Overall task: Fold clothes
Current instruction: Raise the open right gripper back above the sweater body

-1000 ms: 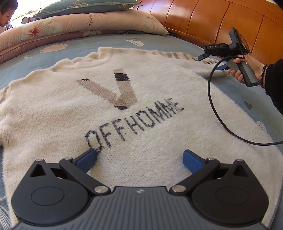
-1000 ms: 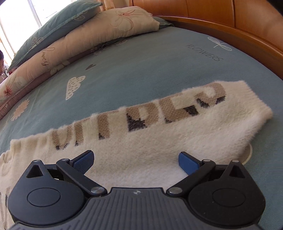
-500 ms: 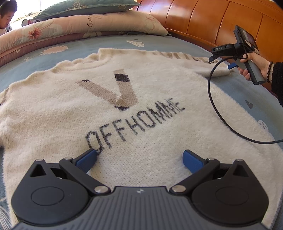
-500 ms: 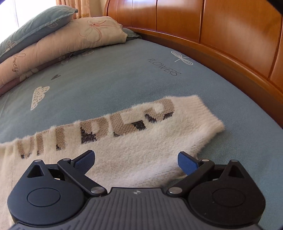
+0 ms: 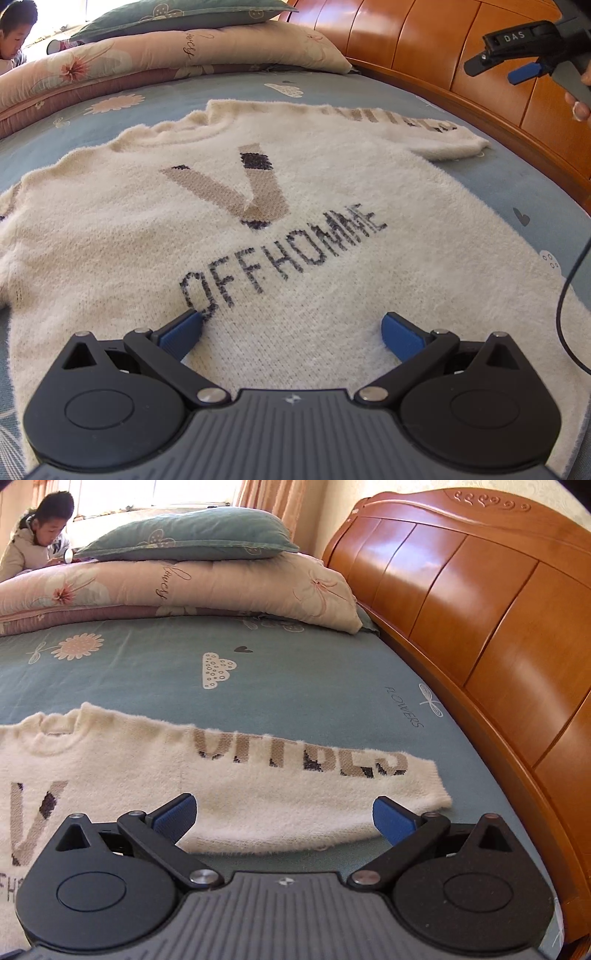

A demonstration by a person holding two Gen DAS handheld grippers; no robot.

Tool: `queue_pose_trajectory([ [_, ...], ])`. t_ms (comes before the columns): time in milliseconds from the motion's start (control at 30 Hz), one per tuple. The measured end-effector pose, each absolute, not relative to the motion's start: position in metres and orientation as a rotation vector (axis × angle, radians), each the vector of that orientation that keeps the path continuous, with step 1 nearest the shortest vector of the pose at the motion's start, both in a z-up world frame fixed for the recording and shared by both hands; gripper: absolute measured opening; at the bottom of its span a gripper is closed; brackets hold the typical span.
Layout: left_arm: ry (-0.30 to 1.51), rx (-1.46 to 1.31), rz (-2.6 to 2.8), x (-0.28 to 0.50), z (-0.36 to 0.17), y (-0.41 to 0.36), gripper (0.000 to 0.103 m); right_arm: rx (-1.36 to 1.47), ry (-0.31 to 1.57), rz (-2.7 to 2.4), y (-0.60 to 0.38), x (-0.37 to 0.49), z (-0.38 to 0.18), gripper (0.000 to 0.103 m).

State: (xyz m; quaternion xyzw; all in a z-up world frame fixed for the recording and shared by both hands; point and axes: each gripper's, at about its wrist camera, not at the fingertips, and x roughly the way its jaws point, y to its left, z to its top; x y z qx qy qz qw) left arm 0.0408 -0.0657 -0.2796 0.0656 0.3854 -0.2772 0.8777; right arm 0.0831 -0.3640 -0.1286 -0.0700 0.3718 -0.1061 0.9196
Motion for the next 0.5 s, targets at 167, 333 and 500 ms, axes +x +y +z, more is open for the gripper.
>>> queue_pose_trajectory([
  [167, 0.813, 0.128, -0.580, 0.041, -0.278, -0.064, 0.102, -0.274, 0.787, -0.159, -0.313, 0.045, -0.125, 0.103],
  [333, 0.818, 0.131, -0.580, 0.041, -0.277, -0.064, 0.102, -0.363, 0.807, -0.089, -0.273, 0.011, -0.129, 0.103],
  [500, 0.841, 0.107, -0.577, 0.043, -0.274, -0.062, 0.102, -0.349, 0.856, -0.032, -0.252, -0.012, -0.140, 0.103],
])
